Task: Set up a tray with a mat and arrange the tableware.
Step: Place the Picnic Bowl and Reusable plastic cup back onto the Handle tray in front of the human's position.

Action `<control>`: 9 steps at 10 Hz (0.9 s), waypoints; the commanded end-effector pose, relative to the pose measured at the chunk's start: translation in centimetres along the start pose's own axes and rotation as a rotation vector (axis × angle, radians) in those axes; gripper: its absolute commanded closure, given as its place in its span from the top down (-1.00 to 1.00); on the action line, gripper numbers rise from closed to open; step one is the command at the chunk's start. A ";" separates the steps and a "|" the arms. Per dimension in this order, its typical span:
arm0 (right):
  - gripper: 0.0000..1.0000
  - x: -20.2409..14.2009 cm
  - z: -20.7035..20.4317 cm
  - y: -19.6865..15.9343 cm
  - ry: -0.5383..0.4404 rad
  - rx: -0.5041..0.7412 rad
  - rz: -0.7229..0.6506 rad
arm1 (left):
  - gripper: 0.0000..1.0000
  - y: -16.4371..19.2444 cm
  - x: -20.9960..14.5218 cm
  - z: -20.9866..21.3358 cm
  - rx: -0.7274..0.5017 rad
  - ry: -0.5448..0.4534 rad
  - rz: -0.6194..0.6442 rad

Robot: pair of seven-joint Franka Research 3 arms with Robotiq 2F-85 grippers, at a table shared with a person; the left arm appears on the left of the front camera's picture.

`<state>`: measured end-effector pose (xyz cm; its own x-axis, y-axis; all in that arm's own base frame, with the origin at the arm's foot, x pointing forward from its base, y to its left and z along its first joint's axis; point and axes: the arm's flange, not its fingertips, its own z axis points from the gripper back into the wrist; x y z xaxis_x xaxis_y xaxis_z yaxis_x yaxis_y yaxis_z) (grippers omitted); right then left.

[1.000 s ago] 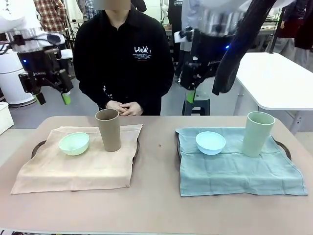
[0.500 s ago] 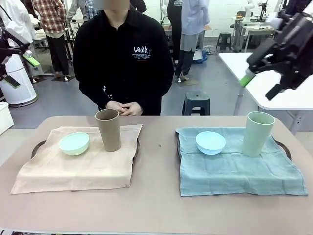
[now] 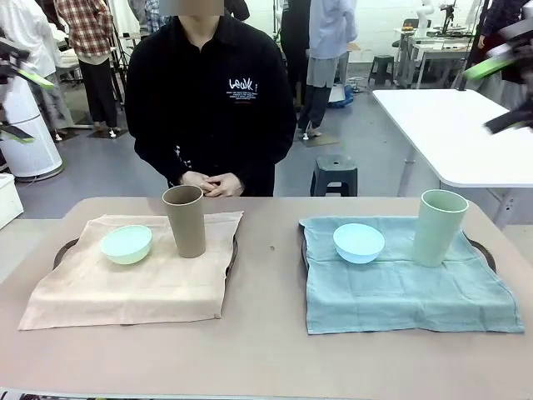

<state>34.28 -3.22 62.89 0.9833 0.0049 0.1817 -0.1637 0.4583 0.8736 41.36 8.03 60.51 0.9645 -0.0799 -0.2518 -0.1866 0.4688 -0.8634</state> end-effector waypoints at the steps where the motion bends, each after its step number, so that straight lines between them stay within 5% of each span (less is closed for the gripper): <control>1: 1.00 -1.1 5.2 -3.9 -0.163 0.795 -0.167 | 1.00 1.7 0.4 5.3 -0.267 -0.018 0.109; 4: 1.00 -4.1 4.3 -9.6 -0.197 0.898 -0.442 | 1.00 5.0 0.5 7.3 -0.336 -0.075 0.130; 6: 1.00 -5.3 1.4 -10.6 -0.134 0.877 -0.478 | 1.00 6.4 0.5 7.7 -0.352 -0.087 0.151; 7: 1.00 -5.0 0.6 -9.8 -0.125 0.753 -0.454 | 1.00 6.8 0.2 7.8 -0.347 -0.072 0.131; 9: 1.00 -5.1 3.3 -12.8 -0.117 0.841 -0.396 | 1.00 6.8 0.2 7.8 -0.347 -0.072 0.131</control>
<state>31.21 -10.48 51.34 0.9654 -0.1260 -0.2283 0.1669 -0.3738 0.9124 42.00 17.92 57.81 0.9356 0.0311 -0.3517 -0.3524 0.1455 -0.9245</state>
